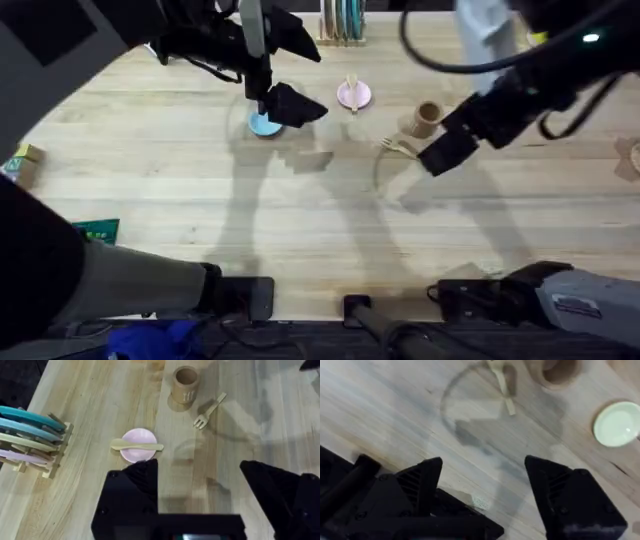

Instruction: Pick up a utensil and set it on the pink plate, then put the other utensil in the container.

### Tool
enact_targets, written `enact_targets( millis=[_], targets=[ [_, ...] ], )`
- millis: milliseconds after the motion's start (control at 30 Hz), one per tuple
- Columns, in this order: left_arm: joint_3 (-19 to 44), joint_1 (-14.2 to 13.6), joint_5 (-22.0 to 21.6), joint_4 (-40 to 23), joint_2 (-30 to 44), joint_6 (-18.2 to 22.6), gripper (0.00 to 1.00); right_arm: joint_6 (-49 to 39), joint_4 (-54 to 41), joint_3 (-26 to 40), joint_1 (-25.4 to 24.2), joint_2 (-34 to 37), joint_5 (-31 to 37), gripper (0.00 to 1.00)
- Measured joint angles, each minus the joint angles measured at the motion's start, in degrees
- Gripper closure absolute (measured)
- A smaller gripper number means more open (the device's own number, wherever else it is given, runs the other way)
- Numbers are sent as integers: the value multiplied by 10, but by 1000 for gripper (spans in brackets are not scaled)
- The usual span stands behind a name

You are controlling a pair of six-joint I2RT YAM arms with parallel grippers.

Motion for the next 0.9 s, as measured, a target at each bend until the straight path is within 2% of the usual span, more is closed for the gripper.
enact_targets(
  millis=[167,367,400,667,900],
  targets=[
    [0,0,0,0,0,0,5,-5,7,0,24,52,0,4],
    [0,0,0,0,0,0,5,-9,41,0,27,112,0,4],
    [0,0,0,0,0,0,5,-19,58,0,30,144,0,4],
    [0,0,0,0,0,0,5,-40,108,0,41,201,0,4],
    [0,0,0,0,0,0,5,-43,126,0,41,219,0,4]
  ],
)
